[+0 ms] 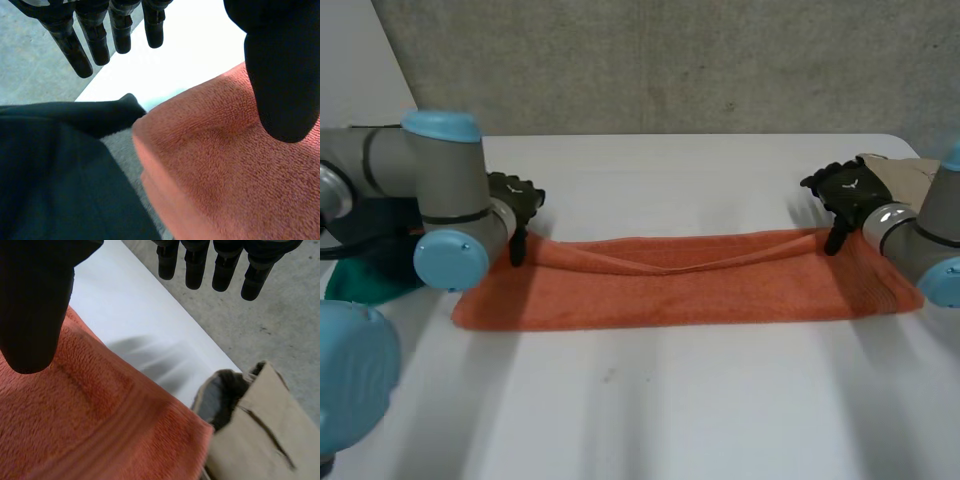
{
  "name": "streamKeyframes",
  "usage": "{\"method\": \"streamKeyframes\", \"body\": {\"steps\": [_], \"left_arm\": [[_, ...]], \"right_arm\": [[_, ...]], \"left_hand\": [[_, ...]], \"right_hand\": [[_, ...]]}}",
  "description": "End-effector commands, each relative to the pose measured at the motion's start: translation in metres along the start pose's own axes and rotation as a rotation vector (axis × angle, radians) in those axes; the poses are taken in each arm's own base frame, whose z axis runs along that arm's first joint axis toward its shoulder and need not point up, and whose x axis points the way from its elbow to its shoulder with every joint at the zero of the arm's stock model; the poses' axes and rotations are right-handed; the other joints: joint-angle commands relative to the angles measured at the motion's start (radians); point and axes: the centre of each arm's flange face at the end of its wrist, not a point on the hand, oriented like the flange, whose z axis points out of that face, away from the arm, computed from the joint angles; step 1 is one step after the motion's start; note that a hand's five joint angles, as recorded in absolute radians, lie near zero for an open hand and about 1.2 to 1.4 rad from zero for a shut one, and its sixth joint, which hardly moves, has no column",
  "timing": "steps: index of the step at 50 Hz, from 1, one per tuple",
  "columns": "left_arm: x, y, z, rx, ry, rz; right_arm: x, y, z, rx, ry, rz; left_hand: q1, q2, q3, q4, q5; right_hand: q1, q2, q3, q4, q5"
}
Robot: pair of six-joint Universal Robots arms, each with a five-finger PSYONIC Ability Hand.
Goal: Fold the laundry.
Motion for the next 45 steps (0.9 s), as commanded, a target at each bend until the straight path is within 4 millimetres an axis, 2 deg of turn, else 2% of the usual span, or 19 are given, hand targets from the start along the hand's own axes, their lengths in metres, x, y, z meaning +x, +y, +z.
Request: {"method": "streamKeyframes", "body": {"steps": [1,10,13,15,20,27,30,34,39,40,45], "left_arm": [[0.010,0.001,0.019,0.025,-0.010,0.022],[0.010,0.002,0.047,0.090,-0.061,0.028],[0.000,-0.004,0.059,0.149,-0.123,0.031],[-0.016,-0.007,0.067,0.198,-0.188,0.010],[-0.028,-0.021,0.062,0.246,-0.222,-0.045],[-0.035,-0.037,0.035,0.214,-0.160,-0.117],[-0.038,-0.041,0.022,0.198,-0.126,-0.132],[-0.040,-0.045,0.000,0.187,-0.065,-0.149],[-0.039,-0.051,-0.023,0.224,-0.019,-0.158],[-0.037,-0.052,-0.030,0.235,-0.008,-0.158],[-0.031,-0.054,-0.049,0.263,0.019,-0.154]], "right_arm": [[-0.011,0.007,0.021,0.026,-0.003,0.042],[-0.024,0.019,0.048,0.062,0.043,0.025],[-0.016,0.019,0.055,0.080,0.124,0.014],[-0.007,0.010,0.060,0.142,0.204,0.008],[0.009,-0.008,0.061,0.253,0.317,0.022],[0.011,-0.016,0.039,0.197,0.249,0.030],[0.020,-0.020,0.021,0.129,0.210,0.033],[0.034,-0.019,-0.013,-0.031,0.150,0.025],[0.044,0.001,-0.051,-0.227,0.093,0.036],[0.046,0.010,-0.062,-0.290,0.075,0.042],[0.051,0.031,-0.085,-0.358,0.043,0.034]], "left_hand": [[-0.026,-0.032,-0.040,-0.024,-0.047],[-0.026,-0.032,-0.040,-0.024,-0.047],[-0.026,-0.032,-0.040,-0.024,-0.047],[-0.026,-0.032,-0.040,-0.024,-0.047],[-0.026,-0.032,-0.040,-0.024,-0.047],[-0.026,-0.032,-0.040,-0.024,-0.047],[-0.026,-0.032,-0.040,-0.024,-0.047],[-0.026,-0.032,-0.040,-0.024,-0.047],[-0.026,-0.032,-0.040,-0.024,-0.047],[-0.026,-0.032,-0.040,-0.024,-0.047],[-0.026,-0.032,-0.040,-0.024,-0.047]], "right_hand": [[-0.048,-0.032,-0.035,-0.039,-0.043],[-0.048,-0.032,-0.035,-0.039,-0.043],[-0.048,-0.032,-0.035,-0.039,-0.043],[-0.048,-0.032,-0.035,-0.039,-0.043],[-0.048,-0.032,-0.035,-0.039,-0.043],[-0.048,-0.032,-0.035,-0.039,-0.043],[-0.048,-0.032,-0.035,-0.039,-0.043],[-0.048,-0.032,-0.035,-0.039,-0.043],[-0.048,-0.032,-0.035,-0.039,-0.043],[-0.048,-0.032,-0.035,-0.039,-0.043],[-0.048,-0.032,-0.035,-0.039,-0.043]]}}
